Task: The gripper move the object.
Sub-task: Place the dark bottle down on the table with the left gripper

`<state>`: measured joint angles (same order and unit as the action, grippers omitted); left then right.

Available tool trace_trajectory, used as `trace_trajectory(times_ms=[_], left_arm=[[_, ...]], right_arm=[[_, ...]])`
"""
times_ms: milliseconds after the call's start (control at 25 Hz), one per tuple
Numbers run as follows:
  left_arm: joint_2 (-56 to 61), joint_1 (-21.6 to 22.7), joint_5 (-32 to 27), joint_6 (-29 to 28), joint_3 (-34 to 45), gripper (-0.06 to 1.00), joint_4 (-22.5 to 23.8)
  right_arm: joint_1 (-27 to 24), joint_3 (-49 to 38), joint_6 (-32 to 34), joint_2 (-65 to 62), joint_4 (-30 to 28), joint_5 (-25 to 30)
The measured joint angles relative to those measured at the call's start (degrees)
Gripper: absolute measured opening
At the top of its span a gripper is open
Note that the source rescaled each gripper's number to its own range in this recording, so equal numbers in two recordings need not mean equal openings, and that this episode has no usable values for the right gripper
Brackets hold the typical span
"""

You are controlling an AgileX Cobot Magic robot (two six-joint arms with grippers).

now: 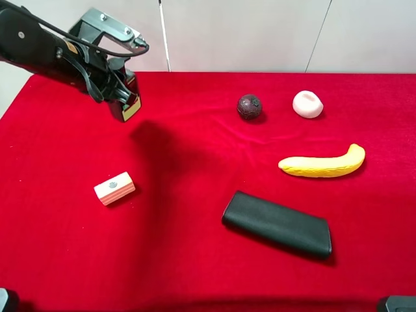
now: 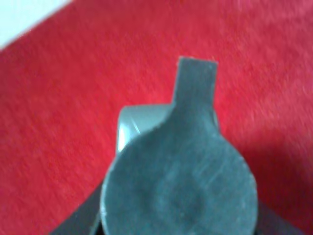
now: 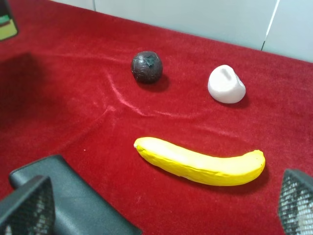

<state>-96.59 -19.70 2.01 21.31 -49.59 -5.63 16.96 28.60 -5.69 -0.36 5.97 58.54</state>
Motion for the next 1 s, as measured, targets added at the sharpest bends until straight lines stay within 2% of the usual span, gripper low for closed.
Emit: trace_trajectory(times_ms=[440, 1000], left_arm=[[-0.05, 3.28, 7.09, 0.00, 0.00, 0.00, -0.06], [-4.67, 6.65, 11.28, 0.00, 0.00, 0.00, -0.06]], right_arm=[[0.00, 0.00, 0.00, 0.00, 0.00, 0.00], [0.00, 0.00, 0.00, 0.00, 0.06, -0.07]])
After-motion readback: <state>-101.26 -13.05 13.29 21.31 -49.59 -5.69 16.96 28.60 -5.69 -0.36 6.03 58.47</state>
